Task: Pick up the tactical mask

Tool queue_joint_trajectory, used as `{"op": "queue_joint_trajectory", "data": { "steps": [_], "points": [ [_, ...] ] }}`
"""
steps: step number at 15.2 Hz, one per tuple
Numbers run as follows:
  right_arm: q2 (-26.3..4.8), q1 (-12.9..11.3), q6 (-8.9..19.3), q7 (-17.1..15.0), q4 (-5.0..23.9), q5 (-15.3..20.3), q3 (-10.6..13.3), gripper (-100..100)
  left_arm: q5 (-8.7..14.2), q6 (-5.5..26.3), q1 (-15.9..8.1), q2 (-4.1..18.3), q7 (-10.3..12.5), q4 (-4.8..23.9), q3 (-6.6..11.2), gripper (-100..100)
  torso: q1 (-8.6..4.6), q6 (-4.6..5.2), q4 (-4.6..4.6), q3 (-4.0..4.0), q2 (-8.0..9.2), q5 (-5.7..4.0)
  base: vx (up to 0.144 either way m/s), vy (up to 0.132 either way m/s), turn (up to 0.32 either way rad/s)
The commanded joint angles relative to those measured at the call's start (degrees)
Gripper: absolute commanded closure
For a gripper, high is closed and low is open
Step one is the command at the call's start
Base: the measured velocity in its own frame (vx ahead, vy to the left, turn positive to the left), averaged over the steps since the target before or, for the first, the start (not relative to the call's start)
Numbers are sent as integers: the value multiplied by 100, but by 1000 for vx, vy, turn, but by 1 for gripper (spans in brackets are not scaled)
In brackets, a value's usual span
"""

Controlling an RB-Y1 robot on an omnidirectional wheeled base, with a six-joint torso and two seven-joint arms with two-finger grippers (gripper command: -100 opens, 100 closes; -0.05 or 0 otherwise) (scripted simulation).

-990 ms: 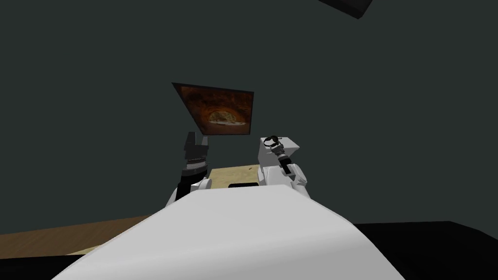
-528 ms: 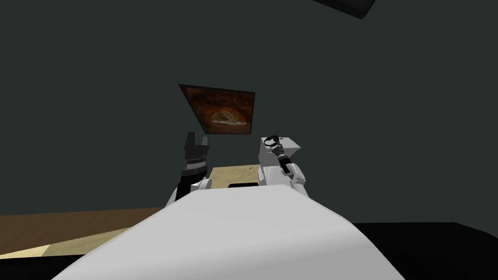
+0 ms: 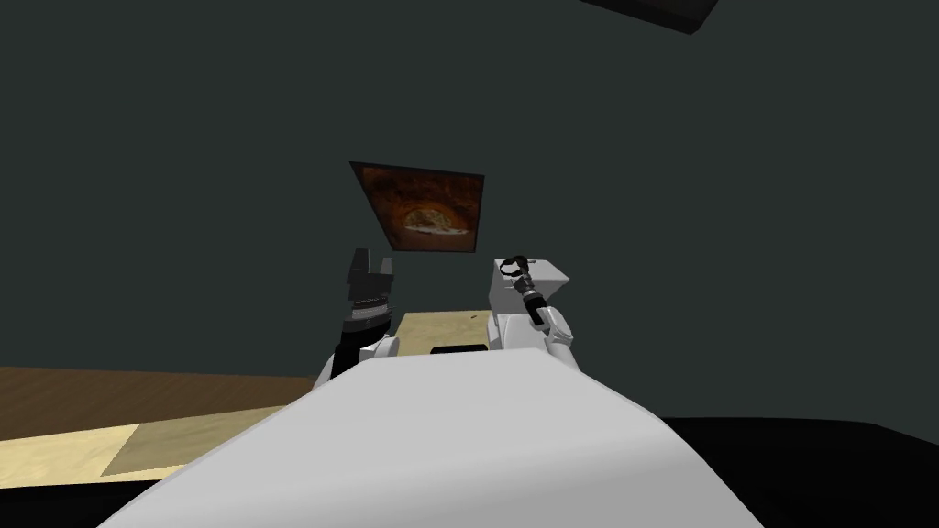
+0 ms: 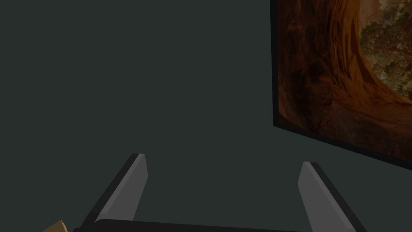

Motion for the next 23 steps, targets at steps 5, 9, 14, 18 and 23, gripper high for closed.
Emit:
{"op": "queue_joint_trajectory", "data": {
  "steps": [5, 9, 14, 18, 23],
  "points": [
    [65, -143, 41, 565, 224, 371, -71, -100, 0, 0, 0, 0, 0, 0, 0, 0, 0, 0, 0, -1, -2, 0, -18, -11, 55],
    [23, -154, 50, 538, 235, 356, -78, -100, 0, 0, 0, 0, 0, 0, 0, 0, 6, -1, -2, -8, -17, 2, 19, 2, 43],
    [13, -149, 60, 521, 249, 356, -77, 100, 0, 0, 1, 0, 0, 0, 0, 0, 10, 0, 6, 0, -7, 8, 3, 0, 0],
    [-313, -150, 85, 491, 158, 497, -90, -100, 0, 0, 0, 0, 0, 0, 0, 0, 12, -1, 8, 2, -4, 9, -1, 9, 20],
    [-752, -151, 120, 441, 42, 669, -105, -100, 0, 0, 0, 0, 0, 0, 0, 0, 17, 0, 8, 3, -3, 10, -1, 20, 22]
  ]
}}
